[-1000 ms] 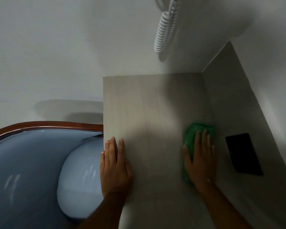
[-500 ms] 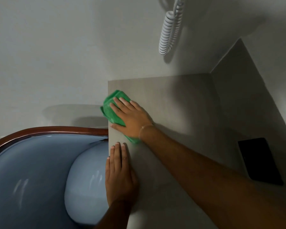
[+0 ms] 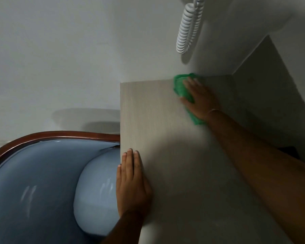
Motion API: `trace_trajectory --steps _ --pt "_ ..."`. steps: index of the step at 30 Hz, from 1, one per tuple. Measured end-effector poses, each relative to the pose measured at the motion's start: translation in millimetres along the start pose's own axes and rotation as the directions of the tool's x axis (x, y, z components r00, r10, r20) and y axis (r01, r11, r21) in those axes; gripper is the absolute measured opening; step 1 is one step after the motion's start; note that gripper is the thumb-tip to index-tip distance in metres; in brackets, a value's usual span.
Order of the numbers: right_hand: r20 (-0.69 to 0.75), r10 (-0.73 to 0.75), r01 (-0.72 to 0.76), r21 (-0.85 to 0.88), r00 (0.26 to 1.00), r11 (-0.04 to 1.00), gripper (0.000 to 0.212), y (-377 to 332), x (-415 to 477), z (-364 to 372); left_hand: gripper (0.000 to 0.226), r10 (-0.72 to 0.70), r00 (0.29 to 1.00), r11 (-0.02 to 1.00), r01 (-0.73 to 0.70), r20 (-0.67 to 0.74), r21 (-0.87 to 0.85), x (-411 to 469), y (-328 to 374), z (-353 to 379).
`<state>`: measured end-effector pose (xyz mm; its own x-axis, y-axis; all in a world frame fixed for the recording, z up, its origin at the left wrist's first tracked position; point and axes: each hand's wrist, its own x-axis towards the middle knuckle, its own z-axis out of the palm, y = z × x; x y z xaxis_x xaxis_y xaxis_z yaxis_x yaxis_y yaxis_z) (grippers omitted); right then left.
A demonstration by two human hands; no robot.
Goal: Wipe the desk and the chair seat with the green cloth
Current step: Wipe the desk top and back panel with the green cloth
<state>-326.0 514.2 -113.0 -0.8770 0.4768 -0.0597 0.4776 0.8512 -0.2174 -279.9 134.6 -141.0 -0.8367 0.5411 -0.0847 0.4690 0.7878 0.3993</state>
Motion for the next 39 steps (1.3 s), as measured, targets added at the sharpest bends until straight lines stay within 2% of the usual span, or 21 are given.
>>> trace_trajectory --steps 2,4,7,10,12,14,16,19,23,25,27,31,33,39 --pt "-0.023 0.209 -0.210 -0.017 0.978 0.978 0.071 35.1 -14.7 -5.3 0.072 -0.005 1.000 1.000 0.005 0.000 0.001 0.3 0.5 0.1" --pt "-0.033 0.347 -0.348 -0.028 0.937 0.937 0.074 61.4 -27.5 -10.9 0.072 -0.004 1.000 1.000 0.004 -0.002 -0.002 1.4 0.8 -0.1" --pt "-0.041 0.443 -0.443 -0.016 0.896 0.896 0.075 65.3 -33.9 -12.3 0.071 -0.002 1.000 1.000 0.002 -0.005 -0.003 1.7 0.9 -0.2" --pt "-0.090 0.524 -0.528 -0.020 0.847 0.849 0.073 24.3 -38.9 -4.5 0.070 0.007 1.000 1.000 -0.007 -0.004 -0.006 0.2 0.5 -1.2" --pt "-0.083 0.466 -0.469 -0.021 0.881 0.883 0.072 -23.0 -43.7 2.9 0.070 0.010 1.000 1.000 -0.010 -0.003 -0.006 1.4 -0.3 -2.9" --pt "-0.035 0.292 -0.293 -0.030 0.956 0.956 0.072 -79.2 -52.1 12.2 0.070 0.013 1.000 1.000 -0.013 -0.009 0.003 3.3 0.3 -5.2" --pt "0.000 0.077 -0.077 -0.050 0.997 0.996 0.072 -136.2 -67.9 27.6 0.069 0.012 1.000 1.000 -0.012 -0.015 0.013 4.0 1.0 -6.3" --pt "0.032 -0.131 0.133 -0.085 0.991 0.988 0.069 -187.9 -101.5 47.0 0.069 0.017 1.000 1.000 -0.017 0.008 0.022 1.4 3.0 -10.7" --pt "0.018 -0.198 0.199 -0.094 0.980 0.975 0.065 -163.6 -122.9 41.7 0.071 0.029 0.999 0.999 -0.030 0.024 0.020 -0.6 10.8 -17.2" --pt "0.018 -0.110 0.111 -0.077 0.994 0.991 0.064 -124.8 -123.4 33.6 0.073 0.018 1.000 1.000 -0.019 0.014 0.009 1.4 14.1 -20.9" --pt "-0.032 0.075 -0.077 -0.055 0.997 0.996 0.063 -70.0 -122.1 22.3 0.074 0.022 0.999 1.000 -0.022 0.030 0.005 1.2 17.4 -22.2" --pt "-0.079 0.448 -0.450 -0.003 0.891 0.893 0.065 29.5 -144.1 0.7 0.074 0.023 0.999 1.000 -0.024 0.032 0.010 -1.6 15.7 -21.0" --pt "-0.063 0.542 -0.541 0.036 0.838 0.840 0.067 37.7 -172.8 0.2 0.073 0.026 0.999 1.000 -0.026 0.028 0.006 -3.4 15.3 -20.8" --pt "-0.117 0.683 -0.675 0.104 0.721 0.731 0.065 -18.4 -315.7 31.9 0.073 0.029 1.000 1.000 -0.029 0.010 -0.011 -7.6 20.0 -22.9"
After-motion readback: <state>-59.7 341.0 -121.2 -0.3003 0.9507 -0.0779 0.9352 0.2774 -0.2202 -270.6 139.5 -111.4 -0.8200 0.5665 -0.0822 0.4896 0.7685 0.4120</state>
